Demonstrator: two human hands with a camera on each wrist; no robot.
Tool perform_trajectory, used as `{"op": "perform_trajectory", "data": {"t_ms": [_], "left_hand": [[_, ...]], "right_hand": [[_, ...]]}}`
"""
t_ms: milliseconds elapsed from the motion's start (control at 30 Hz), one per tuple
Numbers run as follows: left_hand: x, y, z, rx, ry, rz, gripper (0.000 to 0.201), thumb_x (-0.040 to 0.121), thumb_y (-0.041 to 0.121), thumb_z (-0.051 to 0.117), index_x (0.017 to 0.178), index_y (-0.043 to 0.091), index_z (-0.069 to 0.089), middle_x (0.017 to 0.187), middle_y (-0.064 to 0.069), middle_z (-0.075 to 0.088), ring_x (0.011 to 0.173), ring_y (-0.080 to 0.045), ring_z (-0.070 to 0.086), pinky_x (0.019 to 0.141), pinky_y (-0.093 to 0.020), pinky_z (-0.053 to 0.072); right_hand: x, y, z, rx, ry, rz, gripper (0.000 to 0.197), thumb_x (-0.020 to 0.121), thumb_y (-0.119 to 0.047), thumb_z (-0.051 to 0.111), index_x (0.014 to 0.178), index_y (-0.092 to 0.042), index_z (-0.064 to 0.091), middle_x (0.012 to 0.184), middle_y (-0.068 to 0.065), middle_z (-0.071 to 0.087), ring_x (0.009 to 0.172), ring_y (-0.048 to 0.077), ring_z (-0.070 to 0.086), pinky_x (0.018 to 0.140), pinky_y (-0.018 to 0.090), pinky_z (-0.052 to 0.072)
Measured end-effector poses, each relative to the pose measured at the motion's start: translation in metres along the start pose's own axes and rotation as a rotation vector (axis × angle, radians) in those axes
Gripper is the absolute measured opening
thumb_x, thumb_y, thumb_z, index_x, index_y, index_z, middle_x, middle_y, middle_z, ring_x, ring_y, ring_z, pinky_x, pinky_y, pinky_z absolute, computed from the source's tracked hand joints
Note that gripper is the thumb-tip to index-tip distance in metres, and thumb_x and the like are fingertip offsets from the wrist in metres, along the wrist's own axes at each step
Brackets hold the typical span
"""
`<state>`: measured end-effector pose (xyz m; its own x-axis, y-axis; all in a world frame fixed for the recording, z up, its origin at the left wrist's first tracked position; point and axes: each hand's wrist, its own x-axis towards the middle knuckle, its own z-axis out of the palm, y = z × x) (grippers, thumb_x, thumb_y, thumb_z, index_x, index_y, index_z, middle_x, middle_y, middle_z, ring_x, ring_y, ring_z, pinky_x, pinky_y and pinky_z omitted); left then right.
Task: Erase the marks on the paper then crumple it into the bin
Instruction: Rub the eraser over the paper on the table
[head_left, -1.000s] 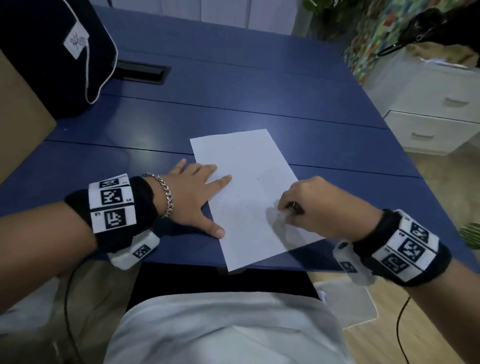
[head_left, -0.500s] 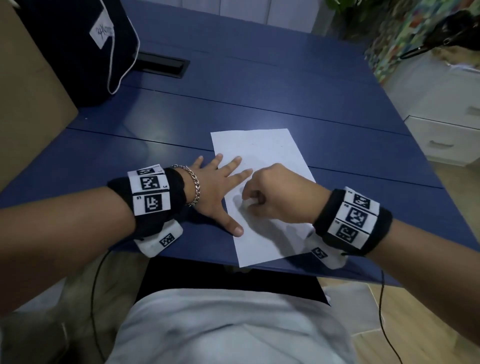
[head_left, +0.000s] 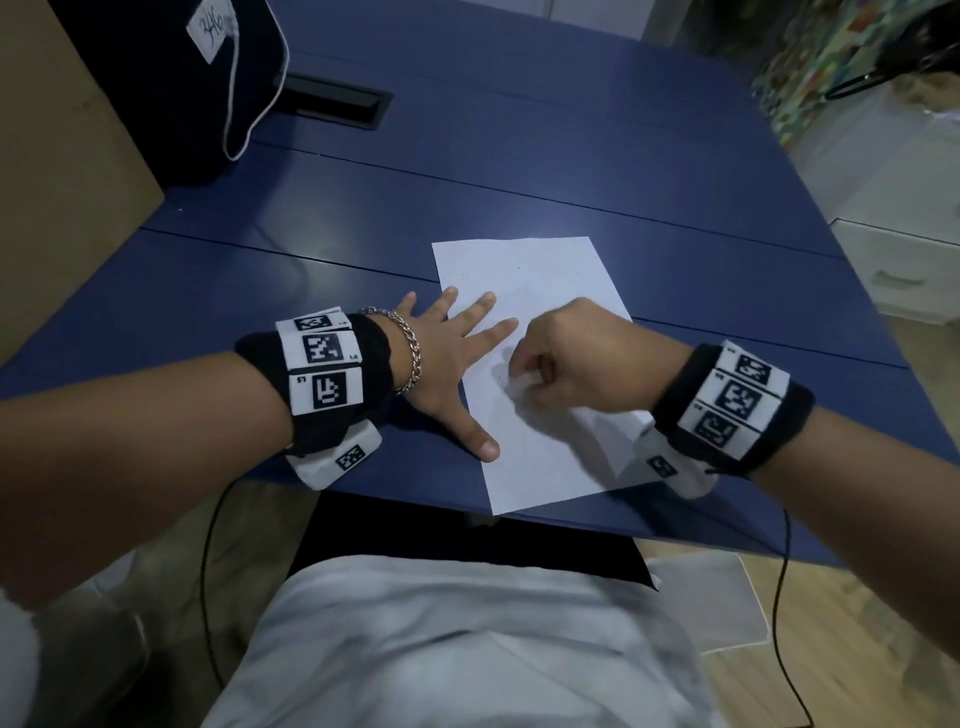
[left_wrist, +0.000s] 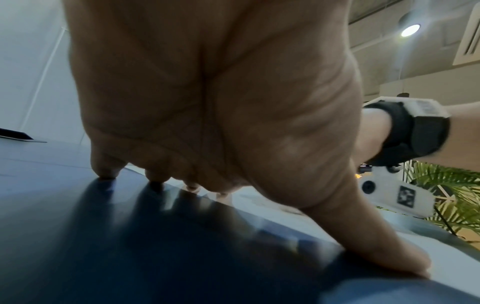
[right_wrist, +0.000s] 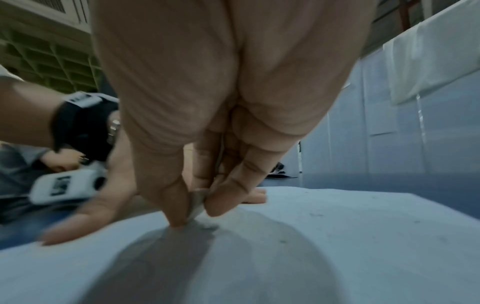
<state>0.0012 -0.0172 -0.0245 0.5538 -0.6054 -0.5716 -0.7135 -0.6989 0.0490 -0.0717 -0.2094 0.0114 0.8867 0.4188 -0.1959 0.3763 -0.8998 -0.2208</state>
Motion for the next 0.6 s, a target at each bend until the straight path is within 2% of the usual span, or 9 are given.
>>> {"op": "perform_trajectory", "data": {"t_ms": [67,100,200,267,333,400,467,600], "left_hand": [[0.000,0.001,-0.001,-0.004,-0.007,-0.002,0.158,0.048,0.105,0.064,0.158,0.045,-0.033,0.167,0.010,-0.042,0.158,-0.033,-0.031,0.125,-0.071,-0.007],[-0.001,0.001,-0.001,-0.006,-0.007,-0.004,0.158,0.048,0.105,0.064,0.158,0.045,-0.033,0.167,0.010,-0.042,0.158,-0.033,-0.031,0.125,-0.071,-0.007],[-0.001,0.001,0.000,-0.008,-0.006,-0.009,0.158,0.049,0.104,0.065,0.159,0.045,-0.032,0.167,0.010,-0.042,0.158,-0.034,-0.030,0.124,-0.071,-0.007],[-0.002,0.001,-0.002,-0.002,-0.008,-0.009,0.157,0.051,0.103,0.066,0.159,0.045,-0.032,0.167,0.009,-0.042,0.158,-0.034,-0.031,0.124,-0.072,-0.008],[-0.002,0.000,-0.004,0.000,-0.012,-0.011,0.157,0.050,0.104,0.065,0.158,0.046,-0.033,0.166,0.010,-0.044,0.158,-0.033,-0.032,0.124,-0.071,-0.008],[-0.002,0.001,-0.004,-0.001,-0.030,-0.011,0.158,0.047,0.106,0.063,0.157,0.046,-0.035,0.165,0.011,-0.045,0.158,-0.033,-0.032,0.124,-0.071,-0.008],[-0.001,0.002,-0.003,0.001,-0.039,-0.014,0.159,0.046,0.106,0.062,0.156,0.047,-0.036,0.165,0.011,-0.045,0.158,-0.033,-0.032,0.124,-0.071,-0.008],[-0.002,0.003,-0.006,0.006,-0.051,-0.027,0.160,0.048,0.103,0.067,0.157,0.045,-0.035,0.165,0.009,-0.045,0.158,-0.035,-0.031,0.124,-0.072,-0.006]], "right_hand": [[0.003,0.006,0.001,0.000,0.107,0.045,0.012,0.081,-0.019,0.070,0.088,-0.022,0.079,0.077,-0.005,0.068,0.067,0.015,0.059,0.065,0.024,0.046],[0.002,0.006,0.003,0.006,0.128,0.055,0.012,0.080,-0.019,0.069,0.087,-0.022,0.078,0.076,-0.006,0.068,0.067,0.014,0.059,0.065,0.025,0.048],[-0.011,-0.006,0.009,0.026,0.002,-0.006,0.008,0.079,-0.025,0.074,0.086,-0.026,0.077,0.078,-0.008,0.068,0.067,0.007,0.059,0.064,0.015,0.046],[-0.016,-0.009,0.007,0.049,-0.084,-0.042,0.008,0.081,-0.029,0.076,0.089,-0.027,0.078,0.081,-0.009,0.069,0.069,0.005,0.060,0.065,0.016,0.047],[-0.009,0.000,0.002,0.056,-0.030,-0.009,0.008,0.083,-0.029,0.076,0.090,-0.027,0.078,0.081,-0.009,0.070,0.069,0.005,0.061,0.065,0.017,0.046],[-0.004,0.008,0.002,0.027,0.087,0.037,0.010,0.082,-0.024,0.072,0.090,-0.024,0.078,0.080,-0.008,0.070,0.069,0.010,0.062,0.065,0.022,0.045],[-0.006,0.007,0.007,0.008,0.139,0.052,0.010,0.081,-0.022,0.069,0.086,-0.023,0.077,0.077,-0.007,0.068,0.069,0.014,0.062,0.065,0.027,0.049],[-0.019,-0.009,0.009,0.014,-0.062,-0.025,0.006,0.082,-0.029,0.074,0.088,-0.026,0.076,0.079,-0.009,0.068,0.069,0.005,0.058,0.066,0.023,0.049]]}}
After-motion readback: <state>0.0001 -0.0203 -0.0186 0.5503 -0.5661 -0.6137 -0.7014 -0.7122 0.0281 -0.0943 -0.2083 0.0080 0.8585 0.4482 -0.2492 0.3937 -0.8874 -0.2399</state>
